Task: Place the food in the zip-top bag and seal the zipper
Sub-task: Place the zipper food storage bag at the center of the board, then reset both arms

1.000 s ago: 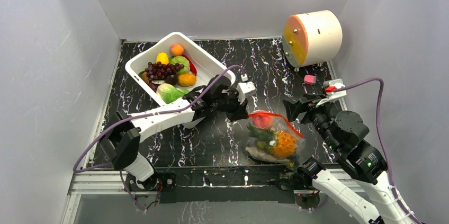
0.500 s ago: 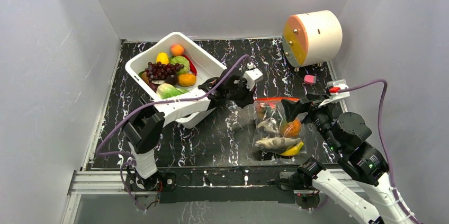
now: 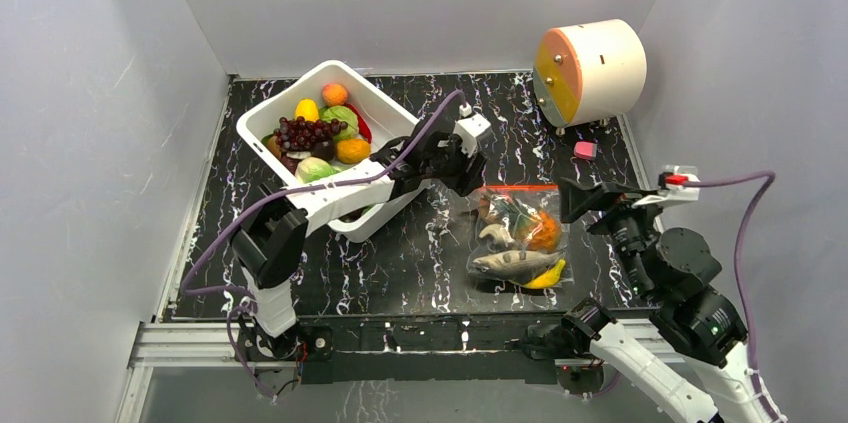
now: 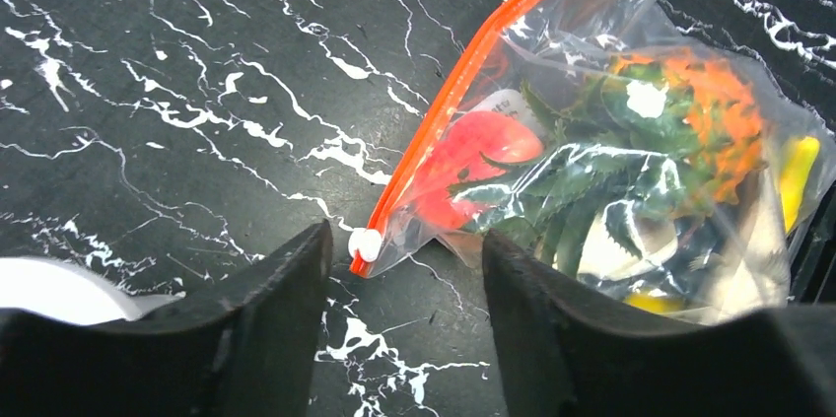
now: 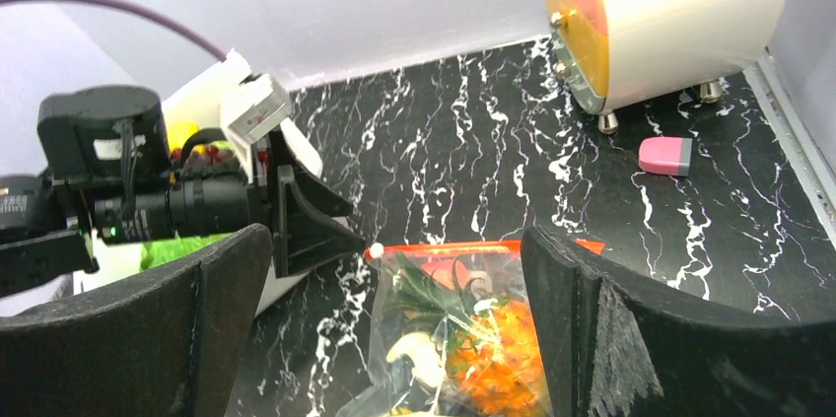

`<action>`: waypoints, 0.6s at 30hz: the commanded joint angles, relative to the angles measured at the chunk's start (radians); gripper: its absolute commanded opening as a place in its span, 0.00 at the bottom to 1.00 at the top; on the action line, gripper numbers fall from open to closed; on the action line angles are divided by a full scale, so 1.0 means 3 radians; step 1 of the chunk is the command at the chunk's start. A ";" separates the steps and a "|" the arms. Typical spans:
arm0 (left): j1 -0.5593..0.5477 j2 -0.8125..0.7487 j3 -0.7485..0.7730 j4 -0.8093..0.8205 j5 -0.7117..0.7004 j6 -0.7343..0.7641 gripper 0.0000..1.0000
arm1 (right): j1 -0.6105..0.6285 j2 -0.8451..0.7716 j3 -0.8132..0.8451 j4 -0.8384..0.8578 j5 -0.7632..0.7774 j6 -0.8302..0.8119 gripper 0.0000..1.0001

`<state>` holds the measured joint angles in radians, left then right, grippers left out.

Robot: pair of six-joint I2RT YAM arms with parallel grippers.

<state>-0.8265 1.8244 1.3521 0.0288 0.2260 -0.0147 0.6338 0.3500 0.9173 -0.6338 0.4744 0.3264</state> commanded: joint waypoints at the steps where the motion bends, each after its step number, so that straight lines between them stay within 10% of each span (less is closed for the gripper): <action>1: 0.0023 -0.0394 0.0108 0.0009 -0.0228 -0.0075 0.63 | -0.0004 -0.0242 0.0093 0.0078 0.0390 0.0183 0.98; 4: 0.0026 -0.0628 0.0036 0.0039 -0.0286 -0.0150 0.98 | -0.0003 -0.0440 0.0045 0.0136 0.0543 0.0310 0.98; 18: 0.0022 -0.1969 -0.0484 -0.0151 -0.1340 -0.0902 0.98 | -0.0004 -0.0226 0.0287 -0.0310 0.0452 0.0547 0.98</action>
<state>-0.8238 1.3422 1.2243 0.0429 0.0113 -0.1883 0.6334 0.2260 0.9596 -0.6987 0.6373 0.4652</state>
